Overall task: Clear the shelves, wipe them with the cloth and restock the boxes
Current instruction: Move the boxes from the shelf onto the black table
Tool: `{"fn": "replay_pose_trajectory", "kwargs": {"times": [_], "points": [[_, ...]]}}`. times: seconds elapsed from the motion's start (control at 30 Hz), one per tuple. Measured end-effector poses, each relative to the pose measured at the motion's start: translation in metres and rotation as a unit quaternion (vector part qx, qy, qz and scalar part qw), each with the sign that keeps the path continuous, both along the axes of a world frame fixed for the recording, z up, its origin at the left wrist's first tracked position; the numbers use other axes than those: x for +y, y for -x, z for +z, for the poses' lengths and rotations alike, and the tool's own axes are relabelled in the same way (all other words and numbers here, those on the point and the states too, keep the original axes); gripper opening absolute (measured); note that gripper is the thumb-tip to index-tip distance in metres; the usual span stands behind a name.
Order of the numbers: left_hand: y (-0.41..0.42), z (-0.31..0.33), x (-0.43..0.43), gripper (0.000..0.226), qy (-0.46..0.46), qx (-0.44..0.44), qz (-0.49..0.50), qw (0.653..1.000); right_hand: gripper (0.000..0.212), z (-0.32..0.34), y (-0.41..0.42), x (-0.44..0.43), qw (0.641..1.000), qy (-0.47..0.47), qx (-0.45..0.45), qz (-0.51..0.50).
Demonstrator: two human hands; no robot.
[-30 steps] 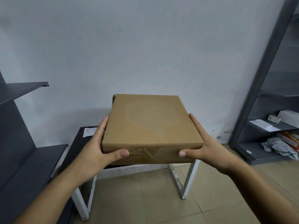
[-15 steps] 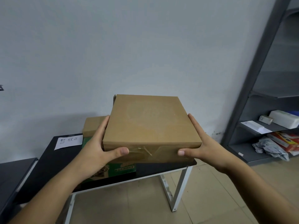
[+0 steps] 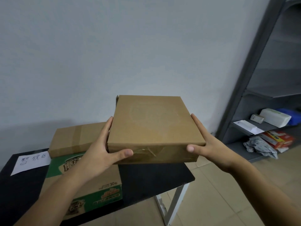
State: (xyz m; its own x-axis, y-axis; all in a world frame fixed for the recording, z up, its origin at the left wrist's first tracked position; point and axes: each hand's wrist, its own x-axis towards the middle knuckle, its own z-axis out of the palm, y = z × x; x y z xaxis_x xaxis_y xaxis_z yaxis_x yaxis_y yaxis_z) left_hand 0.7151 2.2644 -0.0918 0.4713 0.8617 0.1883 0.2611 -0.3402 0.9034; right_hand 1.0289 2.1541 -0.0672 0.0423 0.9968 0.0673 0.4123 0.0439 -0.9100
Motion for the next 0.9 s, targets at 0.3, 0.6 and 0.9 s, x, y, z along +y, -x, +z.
{"fn": "replay_pose_trajectory", "kwargs": {"times": [0.3, 0.6, 0.9], "points": [[-0.043, -0.013, 0.076, 0.137, 0.011, 0.003, -0.035, 0.999, 0.084, -0.033, -0.051, 0.092, 0.993, 0.024, 0.091, -0.072], [-0.107, -0.046, 0.126, 0.052, 0.126, -0.059, 0.057, 0.989, 0.079, -0.079, -0.116, 0.174, 0.992, 0.056, 0.103, -0.042], [-0.151, -0.102, 0.162, 0.062, 0.194, -0.134, 0.147, 0.961, 0.075, -0.124, -0.164, 0.245, 0.983, 0.111, 0.139, 0.037]]}}
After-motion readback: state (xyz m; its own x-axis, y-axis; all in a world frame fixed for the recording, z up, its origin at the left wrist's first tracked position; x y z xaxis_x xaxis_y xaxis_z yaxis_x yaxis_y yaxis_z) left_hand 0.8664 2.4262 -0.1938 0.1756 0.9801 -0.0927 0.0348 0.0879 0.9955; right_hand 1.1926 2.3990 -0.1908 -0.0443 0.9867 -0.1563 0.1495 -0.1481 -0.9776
